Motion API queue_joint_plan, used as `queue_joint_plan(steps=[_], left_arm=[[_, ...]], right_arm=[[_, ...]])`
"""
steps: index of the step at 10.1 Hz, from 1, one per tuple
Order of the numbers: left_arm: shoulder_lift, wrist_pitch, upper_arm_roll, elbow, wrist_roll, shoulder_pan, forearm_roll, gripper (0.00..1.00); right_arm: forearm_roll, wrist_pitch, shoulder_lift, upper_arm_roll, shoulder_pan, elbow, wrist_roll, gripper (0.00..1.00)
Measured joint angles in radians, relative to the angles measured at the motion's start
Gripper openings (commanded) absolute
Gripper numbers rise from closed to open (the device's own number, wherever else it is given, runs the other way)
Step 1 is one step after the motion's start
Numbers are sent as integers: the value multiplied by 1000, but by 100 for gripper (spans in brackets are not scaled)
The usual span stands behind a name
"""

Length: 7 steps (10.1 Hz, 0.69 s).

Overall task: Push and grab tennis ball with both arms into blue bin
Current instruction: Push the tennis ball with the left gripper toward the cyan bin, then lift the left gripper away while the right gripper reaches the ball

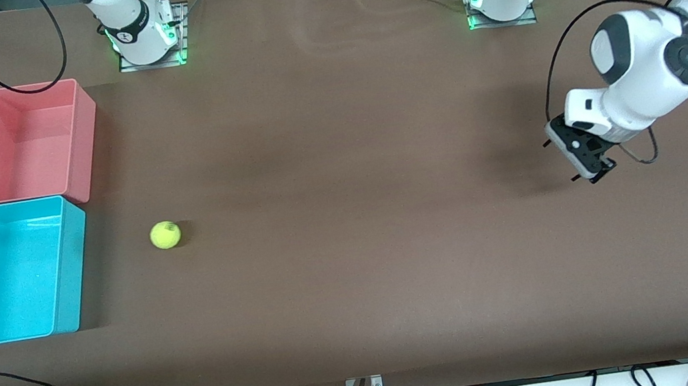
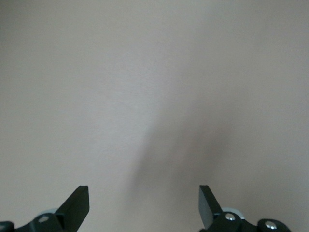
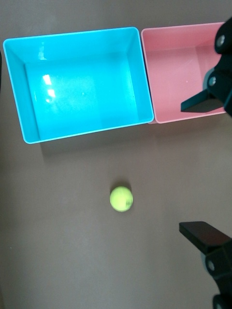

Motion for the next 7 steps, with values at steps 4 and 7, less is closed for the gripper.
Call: queue_joint_plan(steps=[4, 7], left_arm=[[-144, 0, 3, -1, -2, 71, 0, 100], [-209, -78, 14, 35, -50, 76, 0, 100]], right_arm=[[1, -17, 3, 7, 6, 0, 2, 100], [1, -60, 34, 13, 9, -12, 3, 100]])
